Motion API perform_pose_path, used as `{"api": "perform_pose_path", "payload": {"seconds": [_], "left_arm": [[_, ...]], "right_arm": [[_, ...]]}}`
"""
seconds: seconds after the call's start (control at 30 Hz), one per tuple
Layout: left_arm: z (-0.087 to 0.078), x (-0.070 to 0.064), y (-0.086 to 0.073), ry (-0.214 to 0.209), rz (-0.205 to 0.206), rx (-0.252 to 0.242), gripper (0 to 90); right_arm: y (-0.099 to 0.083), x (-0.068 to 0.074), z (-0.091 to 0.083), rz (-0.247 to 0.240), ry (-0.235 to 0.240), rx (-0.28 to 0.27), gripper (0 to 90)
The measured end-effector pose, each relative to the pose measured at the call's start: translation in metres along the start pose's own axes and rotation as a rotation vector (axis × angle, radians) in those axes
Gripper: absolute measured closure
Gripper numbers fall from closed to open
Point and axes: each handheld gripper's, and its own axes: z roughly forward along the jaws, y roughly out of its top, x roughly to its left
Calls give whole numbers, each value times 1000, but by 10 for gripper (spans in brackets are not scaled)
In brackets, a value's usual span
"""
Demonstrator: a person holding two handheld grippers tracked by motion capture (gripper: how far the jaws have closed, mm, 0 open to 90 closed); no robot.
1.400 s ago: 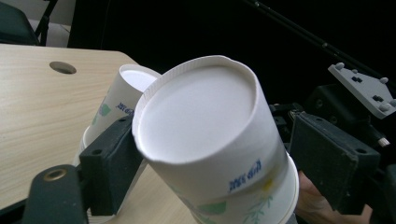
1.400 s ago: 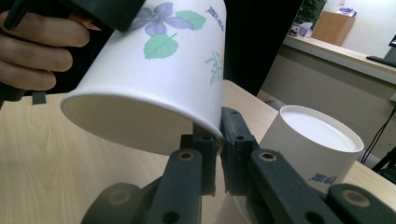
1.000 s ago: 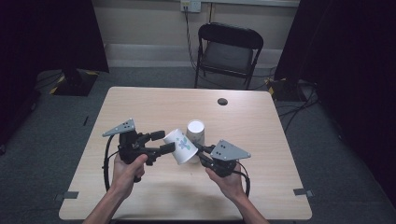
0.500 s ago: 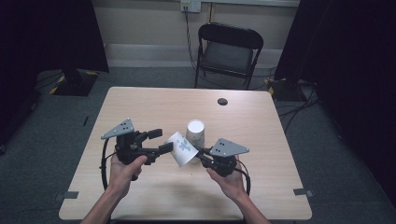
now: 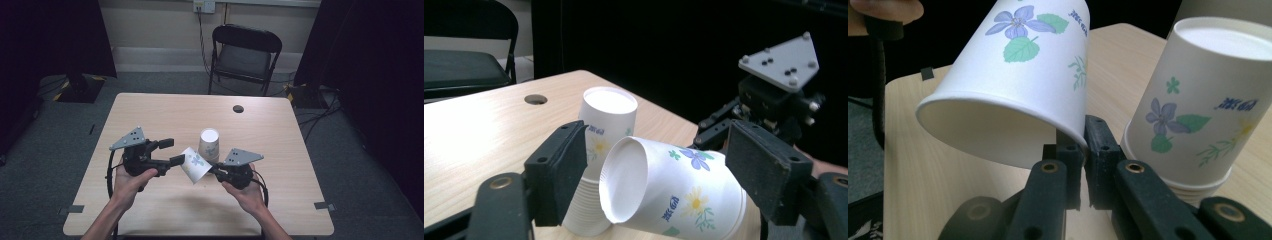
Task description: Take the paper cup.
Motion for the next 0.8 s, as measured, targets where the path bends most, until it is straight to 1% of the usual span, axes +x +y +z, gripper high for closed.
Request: {"api": "perform_pose_path", "payload": {"seconds": [0.03, 0.07, 0.13, 0.2, 0.23, 0.27, 0.3, 0.37, 0.4, 0.47, 0.53, 0.57, 0.63, 0.67, 0.73, 0.8], "left_arm": [[0, -1, 0, -4, 7, 12, 257], [1, -1, -1, -7, 28, 30, 270], [3, -2, -2, -21, 41, 56, 283], [5, -3, -3, -46, 52, 82, 310], [5, -3, -4, -47, 59, 95, 310], [6, -3, -4, -34, 76, 109, 310], [7, -4, -5, -36, 81, 111, 310], [8, -4, -5, -43, 96, 130, 308], [9, -4, -6, -51, 105, 138, 302], [11, -5, -7, -51, 137, 165, 290], [12, -6, -8, -57, 154, 187, 265], [13, -6, -9, -51, 162, 196, 249], [16, -8, -12, -66, 181, 217, 218], [16, -8, -12, -66, 181, 217, 216], [18, -8, -14, -80, 197, 232, 219], [20, -10, -14, -76, 225, 246, 214]], "right_arm": [[0, -1, 1, 2, 3, 17, 864], [0, -1, 1, 2, 6, 26, 863], [0, -3, 3, -1, 16, 53, 864], [1, -3, 4, -3, 30, 74, 864], [1, -3, 5, -6, 35, 77, 863], [2, -3, 5, -5, 44, 84, 864], [3, -2, 6, -9, 50, 93, 863], [4, -1, 8, -14, 64, 106, 864], [5, -1, 8, -19, 68, 113, 864], [5, 0, 10, -25, 80, 127, 864], [5, 0, 11, -27, 91, 134, 865], [5, 0, 11, -25, 98, 135, 865], [5, 1, 13, -20, 114, 145, 865], [5, 1, 13, -20, 114, 145, 865], [4, 1, 15, -22, 121, 158, 865], [4, 2, 17, -25, 129, 170, 865]]}}
